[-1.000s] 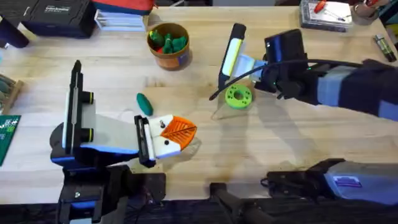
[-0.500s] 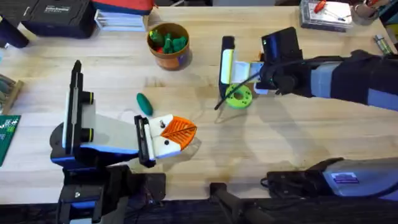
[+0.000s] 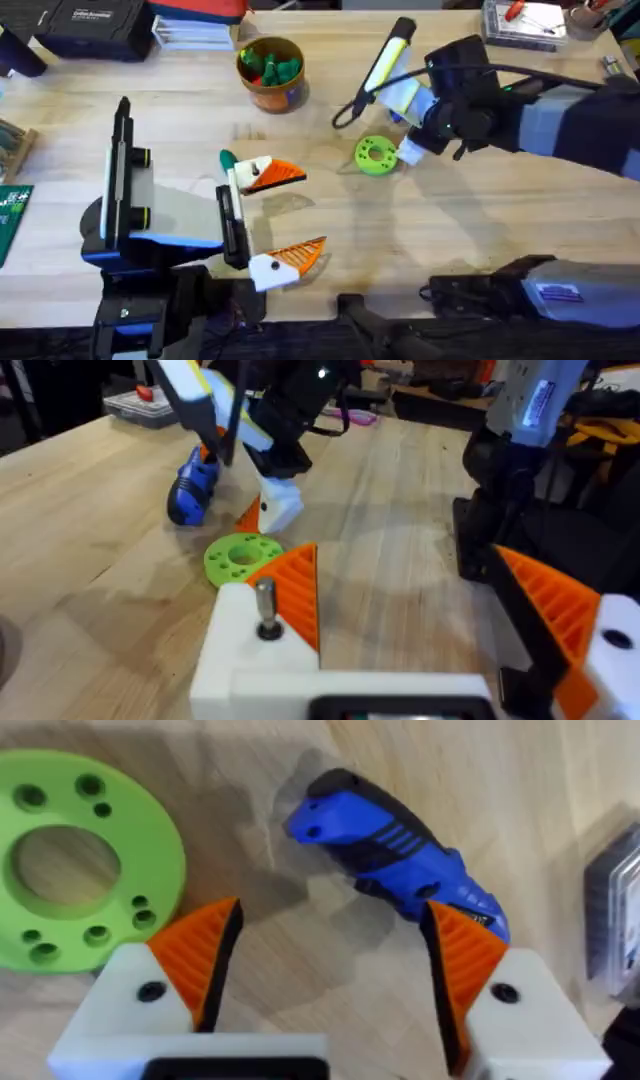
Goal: Pick up the gripper from the table and insert it into the empty holder that is missing its gripper. Then pick up a screw, insert it into the mounting hole, and use the screwdriver to tighten it. Finally, clean up the table by picking up the vegetable and placing it into the bucket.
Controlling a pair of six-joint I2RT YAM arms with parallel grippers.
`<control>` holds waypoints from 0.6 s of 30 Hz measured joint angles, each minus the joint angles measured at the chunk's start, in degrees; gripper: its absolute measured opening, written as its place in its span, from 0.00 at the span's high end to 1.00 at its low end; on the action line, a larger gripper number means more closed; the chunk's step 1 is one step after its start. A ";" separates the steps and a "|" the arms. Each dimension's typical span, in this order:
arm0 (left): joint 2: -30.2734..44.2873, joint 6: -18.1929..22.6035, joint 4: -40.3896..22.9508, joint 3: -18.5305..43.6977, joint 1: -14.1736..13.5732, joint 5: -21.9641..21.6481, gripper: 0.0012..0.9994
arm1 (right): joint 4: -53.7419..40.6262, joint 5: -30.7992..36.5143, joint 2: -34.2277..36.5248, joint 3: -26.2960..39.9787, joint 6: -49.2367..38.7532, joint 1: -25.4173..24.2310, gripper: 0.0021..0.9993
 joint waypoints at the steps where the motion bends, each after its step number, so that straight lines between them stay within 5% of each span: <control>1: 0.00 -0.03 0.00 0.00 0.00 0.00 0.01 | -0.45 -0.46 -0.66 0.17 1.18 0.00 0.01; 3: 0.00 -1.18 0.09 0.00 0.00 -0.02 0.01 | -1.36 -1.25 -2.38 0.93 3.13 -0.02 0.01; 4: 0.00 -8.32 2.70 -0.09 0.00 -1.61 0.01 | -2.13 -1.74 -5.59 2.09 4.84 -0.06 0.01; 10: 0.00 -26.51 14.41 0.26 0.00 -9.22 0.01 | -3.18 -2.37 -12.63 2.63 9.40 -0.68 0.01; 18: 0.64 -35.14 -5.96 10.07 0.00 -22.73 0.01 | -3.36 -2.75 -20.52 2.63 19.76 -0.83 0.01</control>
